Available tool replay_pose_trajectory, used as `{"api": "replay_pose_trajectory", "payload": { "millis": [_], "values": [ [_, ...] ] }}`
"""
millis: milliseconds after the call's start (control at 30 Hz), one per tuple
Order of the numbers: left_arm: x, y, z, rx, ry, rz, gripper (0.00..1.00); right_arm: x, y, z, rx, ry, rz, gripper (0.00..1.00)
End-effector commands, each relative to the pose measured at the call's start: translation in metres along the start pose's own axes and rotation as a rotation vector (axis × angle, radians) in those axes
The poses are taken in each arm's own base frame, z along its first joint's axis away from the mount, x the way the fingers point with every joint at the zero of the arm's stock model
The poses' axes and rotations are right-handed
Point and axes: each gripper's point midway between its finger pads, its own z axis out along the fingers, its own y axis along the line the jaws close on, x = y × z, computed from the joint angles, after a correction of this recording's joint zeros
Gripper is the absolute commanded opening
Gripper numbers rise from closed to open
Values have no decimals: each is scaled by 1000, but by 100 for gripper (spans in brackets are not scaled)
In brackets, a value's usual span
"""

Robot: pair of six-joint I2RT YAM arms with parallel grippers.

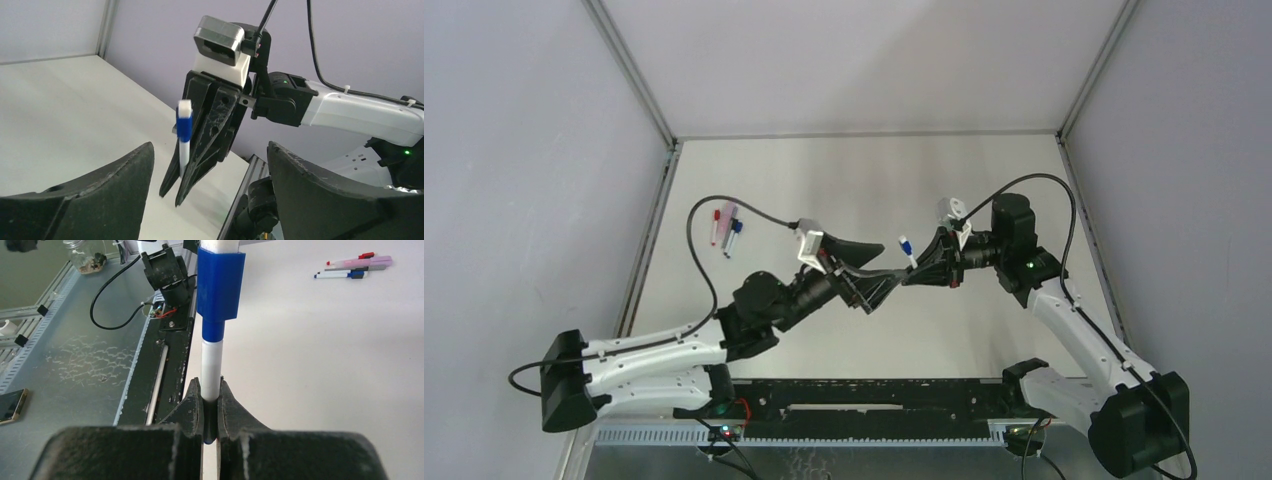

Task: Insert the pens into the pen caps
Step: Press the pen cap onto the pen.

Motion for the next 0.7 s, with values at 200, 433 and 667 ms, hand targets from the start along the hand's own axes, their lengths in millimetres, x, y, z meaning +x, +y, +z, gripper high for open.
{"api": "replay_pose_trajectory", "payload": {
  "millis": [200,433,667],
  "values": [
    [-11,2,41,-16,41,31,69,-16,5,2,-26,-16,-44,0],
    [-14,17,47,-72,31,26,59,-17,6,3,-31,-18,-44,0],
    [-19,11,54,-47,18,16,54,-16,6,4,-32,-16,-38,0]
  ]
}}
